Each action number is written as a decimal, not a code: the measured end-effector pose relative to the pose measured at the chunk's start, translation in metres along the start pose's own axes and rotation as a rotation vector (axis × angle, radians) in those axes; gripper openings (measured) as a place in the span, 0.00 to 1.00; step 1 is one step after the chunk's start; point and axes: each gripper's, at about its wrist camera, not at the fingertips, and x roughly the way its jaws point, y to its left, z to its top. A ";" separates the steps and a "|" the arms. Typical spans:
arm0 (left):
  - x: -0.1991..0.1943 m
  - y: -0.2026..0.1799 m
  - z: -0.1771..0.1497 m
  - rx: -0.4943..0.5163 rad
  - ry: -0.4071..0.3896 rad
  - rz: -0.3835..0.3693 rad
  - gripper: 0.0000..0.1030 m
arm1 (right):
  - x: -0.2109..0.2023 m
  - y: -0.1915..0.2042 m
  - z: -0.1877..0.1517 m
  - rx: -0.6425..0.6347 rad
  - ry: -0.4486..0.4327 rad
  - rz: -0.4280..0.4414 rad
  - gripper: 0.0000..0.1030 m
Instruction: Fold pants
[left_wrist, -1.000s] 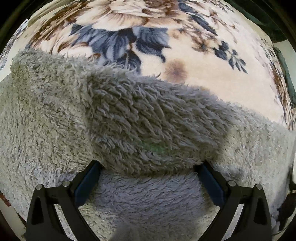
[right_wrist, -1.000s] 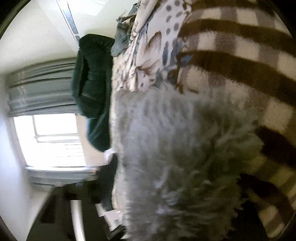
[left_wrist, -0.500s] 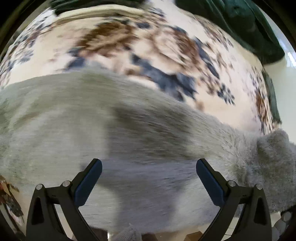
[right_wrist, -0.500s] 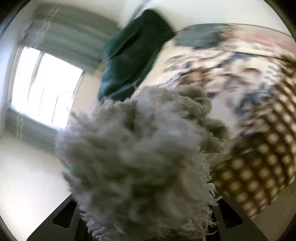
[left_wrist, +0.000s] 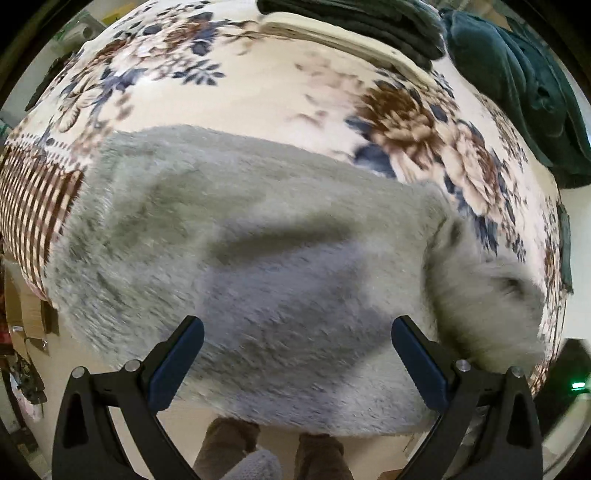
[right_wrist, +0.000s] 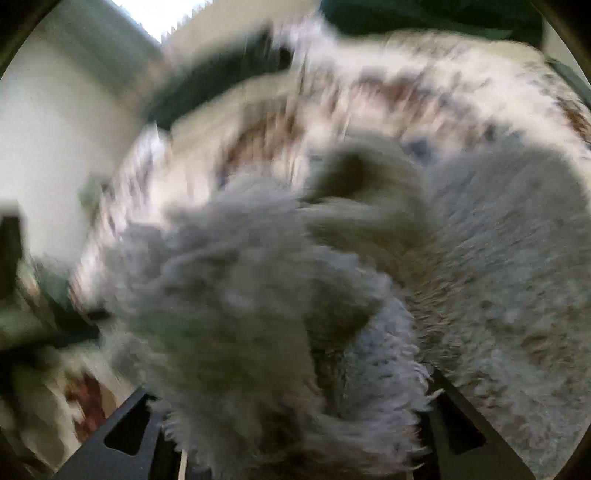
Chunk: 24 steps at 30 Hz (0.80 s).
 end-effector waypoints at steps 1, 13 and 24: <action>-0.003 0.004 0.003 -0.005 -0.001 -0.012 1.00 | 0.006 0.007 -0.003 -0.017 0.044 0.012 0.65; -0.001 -0.062 0.024 0.080 0.037 -0.172 1.00 | -0.096 -0.070 0.003 0.244 0.037 0.057 0.92; 0.065 -0.149 -0.002 0.312 0.125 -0.154 0.07 | -0.088 -0.166 -0.002 0.384 0.067 -0.249 0.92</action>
